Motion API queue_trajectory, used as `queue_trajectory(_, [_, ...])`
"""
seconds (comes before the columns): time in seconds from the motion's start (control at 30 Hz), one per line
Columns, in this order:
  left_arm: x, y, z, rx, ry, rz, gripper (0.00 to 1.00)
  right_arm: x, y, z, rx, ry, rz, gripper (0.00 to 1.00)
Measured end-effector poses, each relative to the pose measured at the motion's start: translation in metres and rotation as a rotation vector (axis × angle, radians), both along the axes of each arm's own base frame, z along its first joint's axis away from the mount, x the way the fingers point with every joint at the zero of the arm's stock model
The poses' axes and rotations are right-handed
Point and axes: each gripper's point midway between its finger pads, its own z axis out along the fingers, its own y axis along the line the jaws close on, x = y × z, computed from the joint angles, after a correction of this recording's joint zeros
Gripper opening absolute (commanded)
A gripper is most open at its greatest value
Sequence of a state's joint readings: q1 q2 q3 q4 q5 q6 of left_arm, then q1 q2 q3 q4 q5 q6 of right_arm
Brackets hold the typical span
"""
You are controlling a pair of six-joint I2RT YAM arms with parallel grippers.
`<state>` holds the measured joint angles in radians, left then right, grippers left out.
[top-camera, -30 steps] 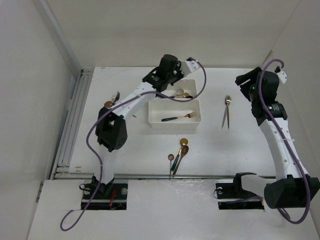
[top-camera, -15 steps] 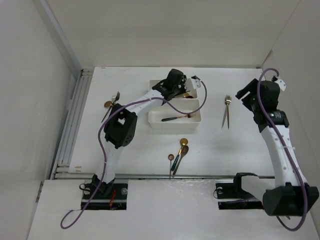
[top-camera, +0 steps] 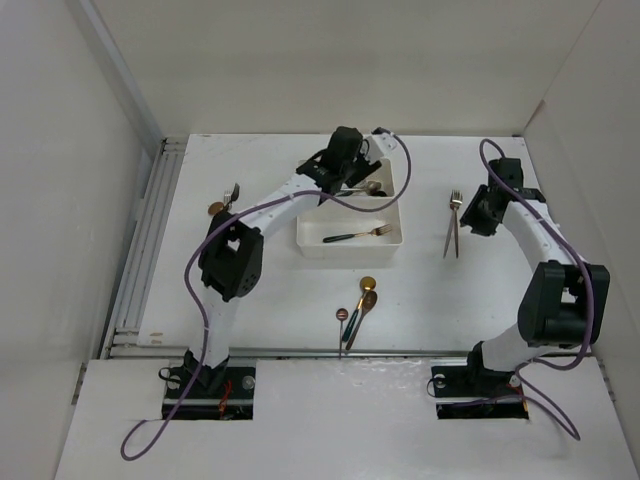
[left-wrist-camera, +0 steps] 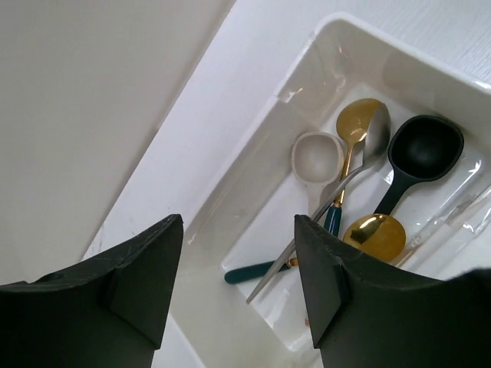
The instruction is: Sort the eating utensils into containers
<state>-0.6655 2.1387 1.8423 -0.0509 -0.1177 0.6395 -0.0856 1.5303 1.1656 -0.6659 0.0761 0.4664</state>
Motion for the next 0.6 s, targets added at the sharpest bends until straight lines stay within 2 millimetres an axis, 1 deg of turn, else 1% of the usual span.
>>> queue_trajectory(0.07, [-0.003, 0.006, 0.016, -0.049, 0.018, 0.037, 0.57, 0.003, 0.001, 0.002, 0.005, -0.013, 0.002, 0.4])
queue_trajectory(0.13, [-0.005, 0.018, 0.035, -0.107, 0.031, 0.082, 0.57, 0.005, 0.002, 0.001, 0.011, -0.013, 0.0, 0.4])
queue_trajectory(0.23, [-0.007, 0.047, 0.061, -0.196, 0.057, 0.172, 0.57, 0.011, 0.005, -0.013, 0.019, 0.022, 0.0, 0.42])
queue_trajectory(0.33, [-0.008, 0.087, 0.081, -0.277, 0.073, 0.276, 0.57, 0.022, 0.013, -0.032, 0.027, 0.069, 0.01, 0.42])
queue_trajectory(0.4, [-0.01, 0.114, 0.085, -0.304, 0.085, 0.345, 0.57, 0.031, 0.017, -0.041, 0.029, 0.089, 0.02, 0.42])
queue_trajectory(0.47, [-0.013, 0.136, 0.083, -0.314, 0.1, 0.403, 0.57, 0.037, 0.021, -0.049, 0.03, 0.102, 0.027, 0.41])
queue_trajectory(0.53, [-0.017, 0.15, 0.075, -0.311, 0.122, 0.438, 0.57, 0.042, 0.021, -0.055, 0.026, 0.111, 0.028, 0.41])
queue_trajectory(0.6, [-0.02, 0.156, 0.064, -0.305, 0.151, 0.462, 0.57, 0.046, 0.02, -0.06, 0.017, 0.122, 0.024, 0.4])
